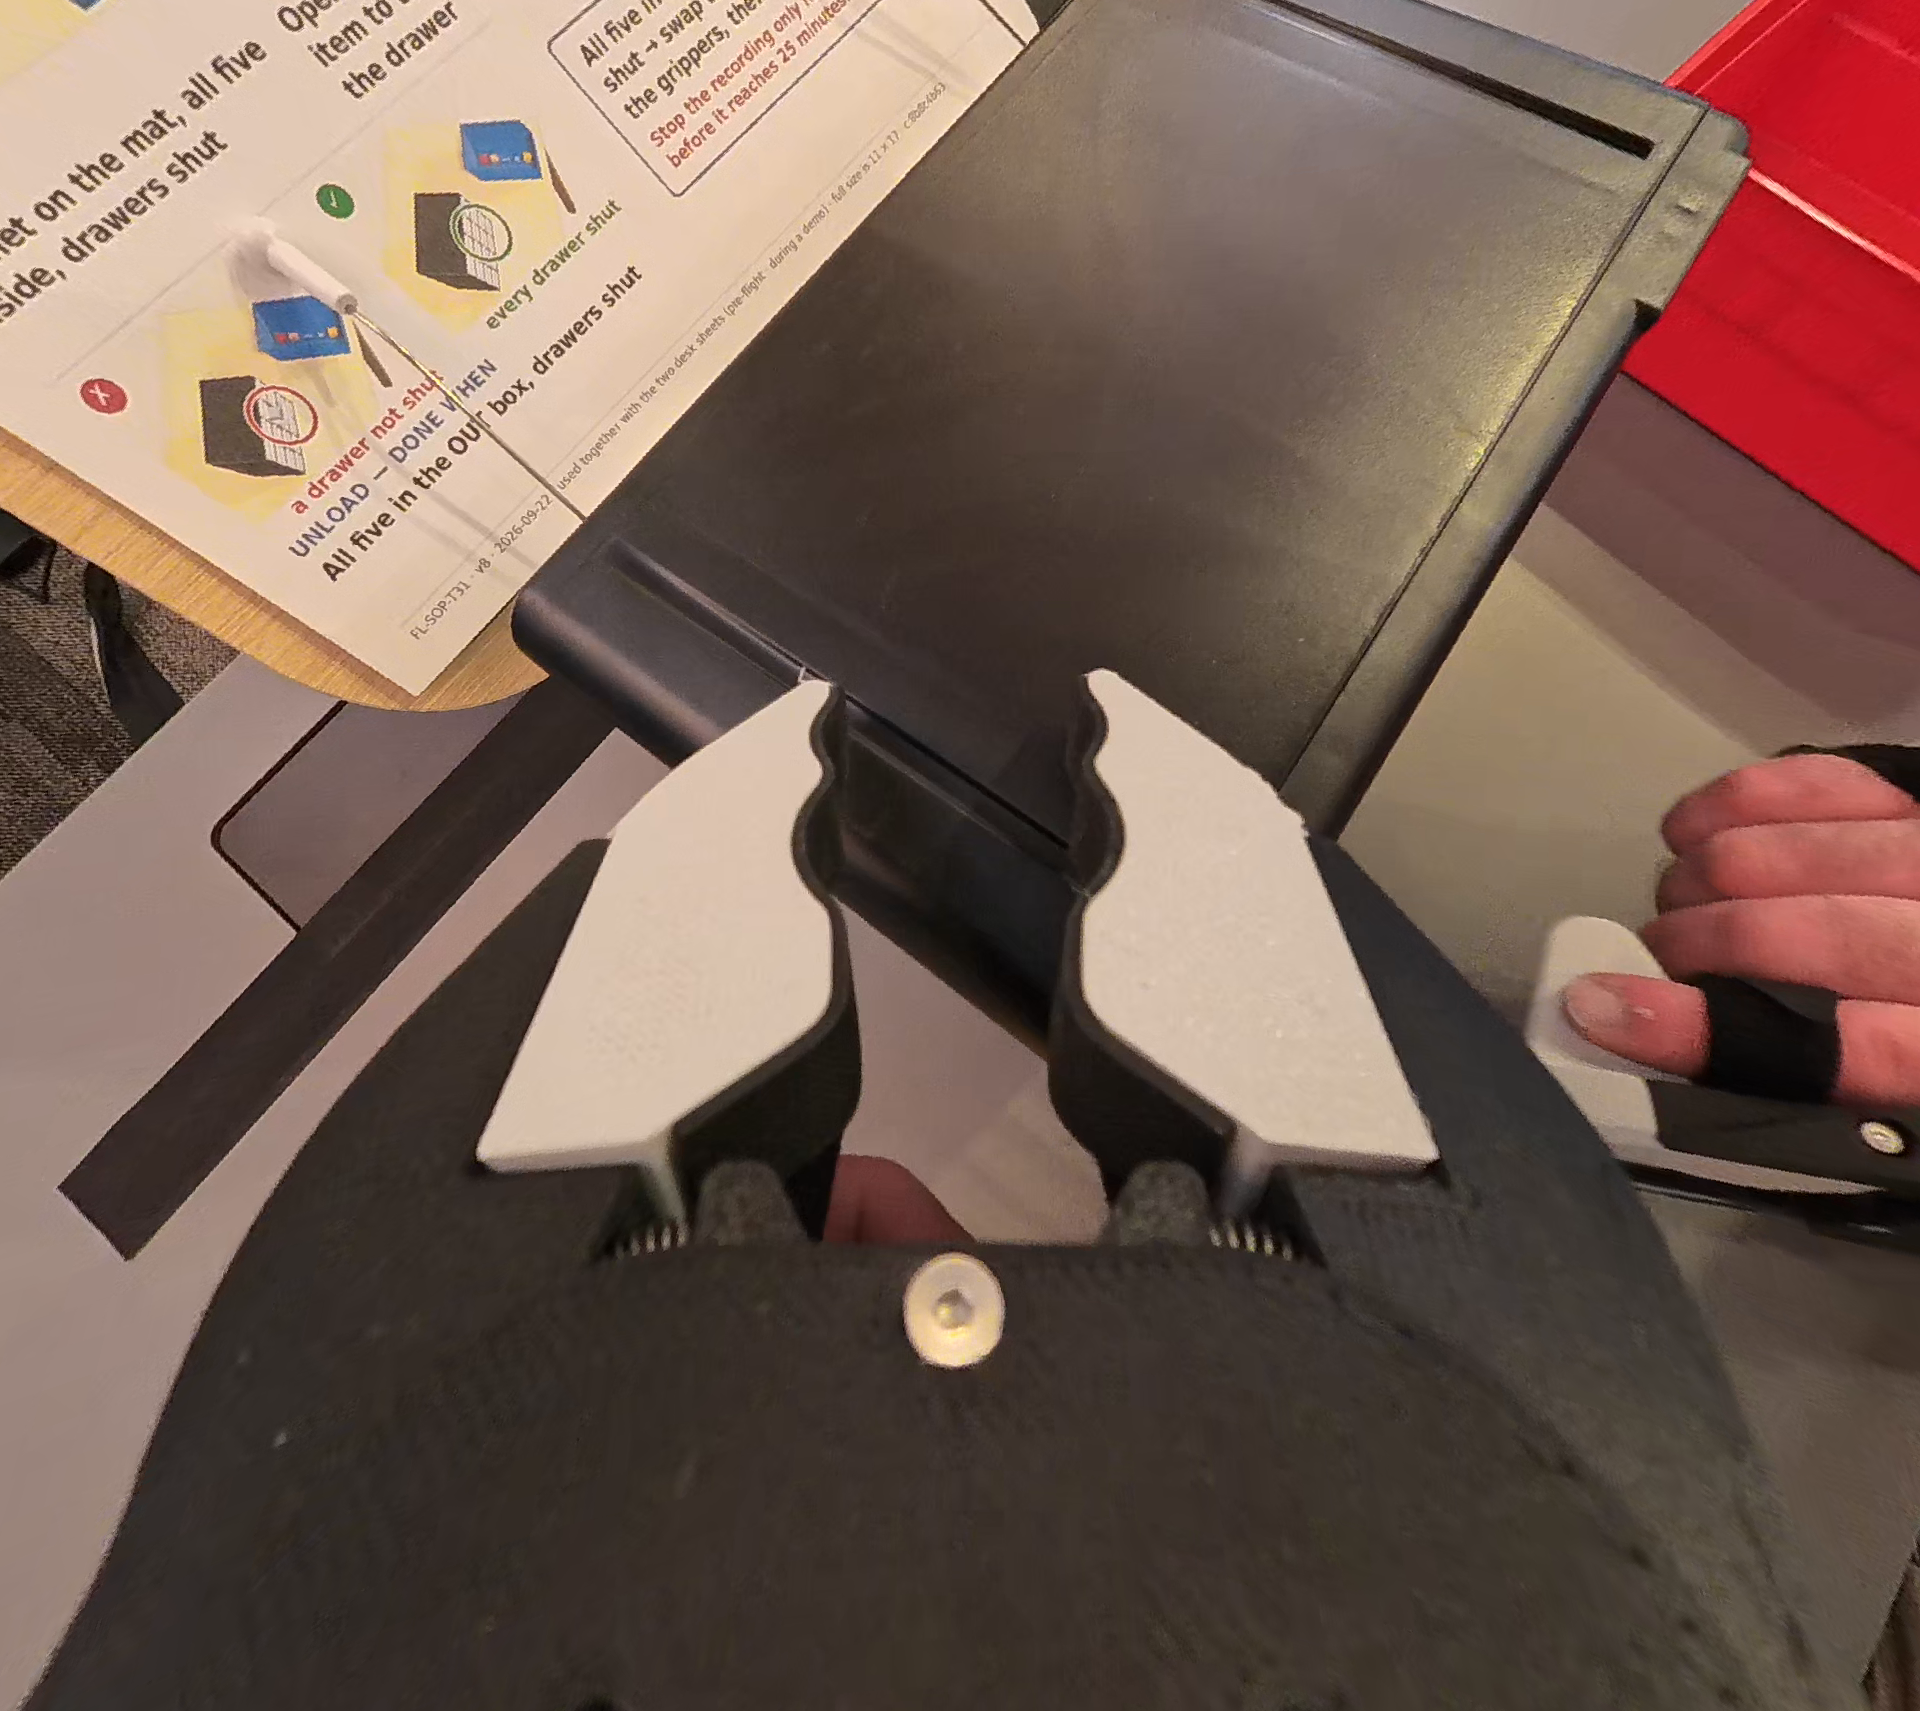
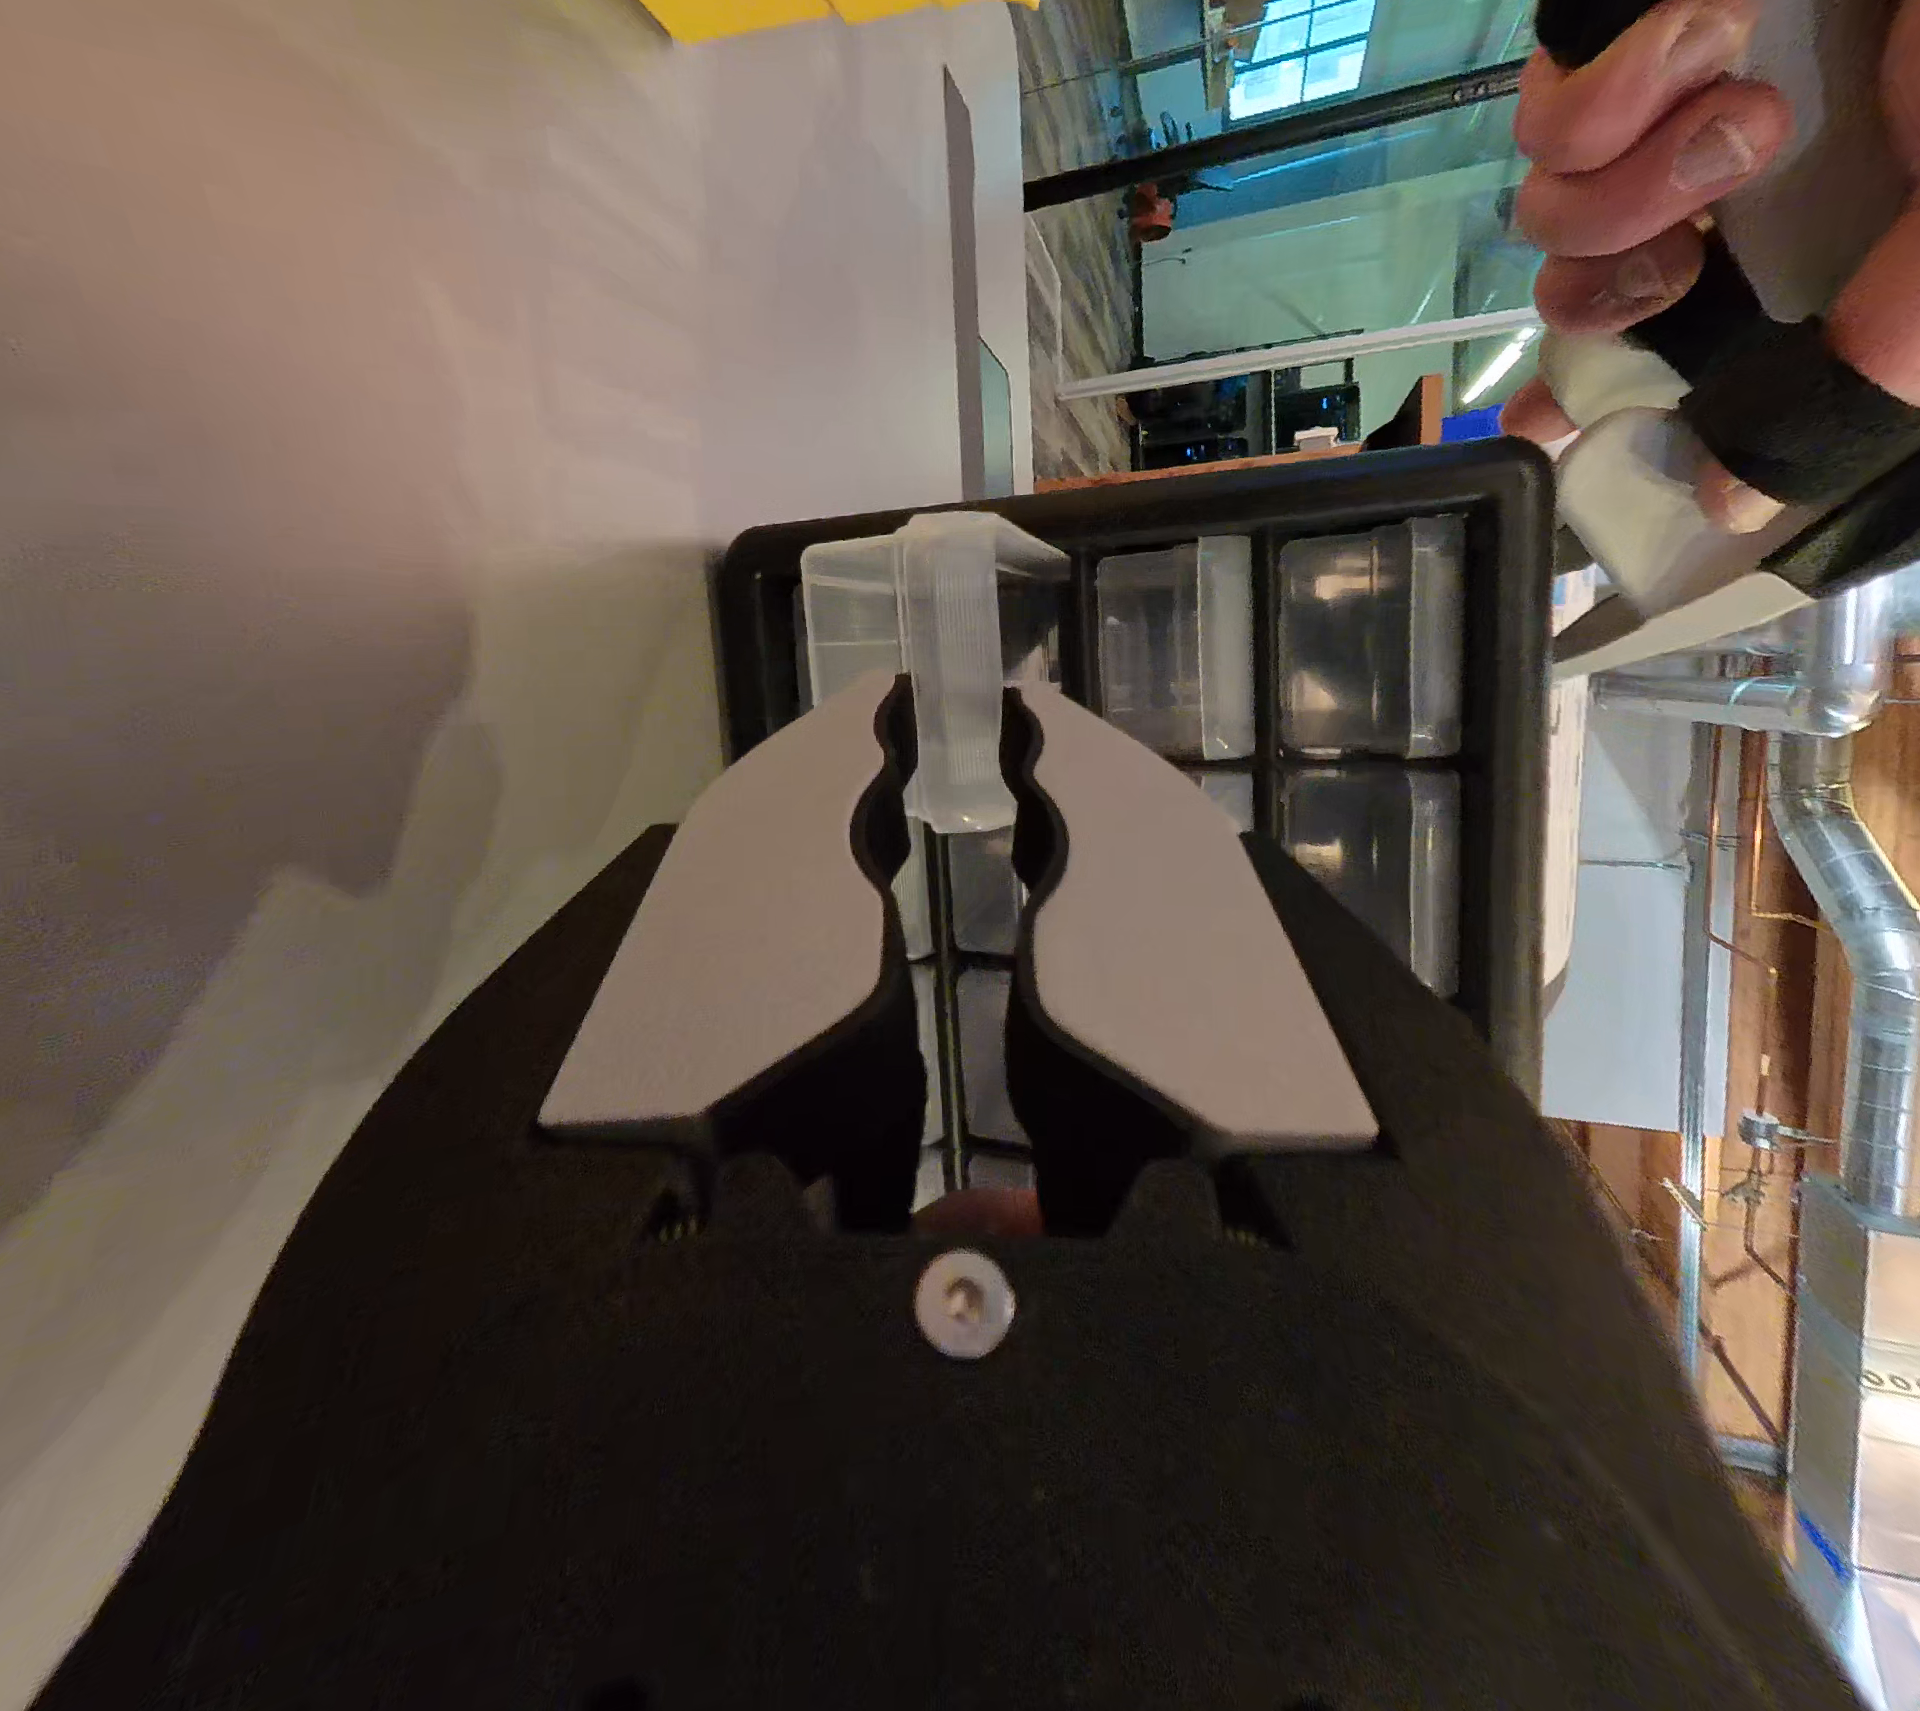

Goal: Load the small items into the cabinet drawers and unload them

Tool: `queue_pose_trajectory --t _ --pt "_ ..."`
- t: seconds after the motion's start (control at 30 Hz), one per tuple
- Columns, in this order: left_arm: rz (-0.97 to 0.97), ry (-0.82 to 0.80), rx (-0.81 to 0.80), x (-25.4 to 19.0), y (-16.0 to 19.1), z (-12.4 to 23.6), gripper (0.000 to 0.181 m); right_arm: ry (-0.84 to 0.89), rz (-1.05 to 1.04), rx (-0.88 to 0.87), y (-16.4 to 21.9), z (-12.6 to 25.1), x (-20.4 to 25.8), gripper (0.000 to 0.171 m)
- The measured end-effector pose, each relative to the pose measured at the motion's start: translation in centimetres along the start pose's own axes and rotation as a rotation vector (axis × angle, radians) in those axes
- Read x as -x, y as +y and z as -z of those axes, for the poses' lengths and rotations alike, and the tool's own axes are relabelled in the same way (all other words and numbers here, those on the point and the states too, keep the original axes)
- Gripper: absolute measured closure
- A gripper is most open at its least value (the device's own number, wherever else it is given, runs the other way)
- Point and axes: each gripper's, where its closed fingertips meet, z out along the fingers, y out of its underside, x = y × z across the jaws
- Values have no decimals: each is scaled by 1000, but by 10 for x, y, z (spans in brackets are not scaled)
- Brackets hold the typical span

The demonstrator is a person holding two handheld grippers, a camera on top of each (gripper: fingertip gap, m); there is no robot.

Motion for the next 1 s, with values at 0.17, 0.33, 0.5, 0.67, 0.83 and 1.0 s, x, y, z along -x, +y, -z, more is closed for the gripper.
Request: queue_pose_trajectory --t 0.17,0.33,0.5,0.67,0.83,1.0 --pt "8 4 -10 0 0 0 141 -47 -1 -18 -7 18 8 157" --pt "11 4 -17 0 0 1 141 -91 -64 -33 -8 22 16 151" --pt "13 6 -19 0 0 1 141 -154 -57 -31 -8 21 21 133" --pt "15 7 -22 0 -1 1 141 -224 -148 -144 -22 35 16 137" --pt "14 7 -16 0 0 1 142 -363 -430 -118 -15 19 -13 147" --pt "23 9 -20 0 0 1 142 -510 -463 47 6 -20 -8 144"
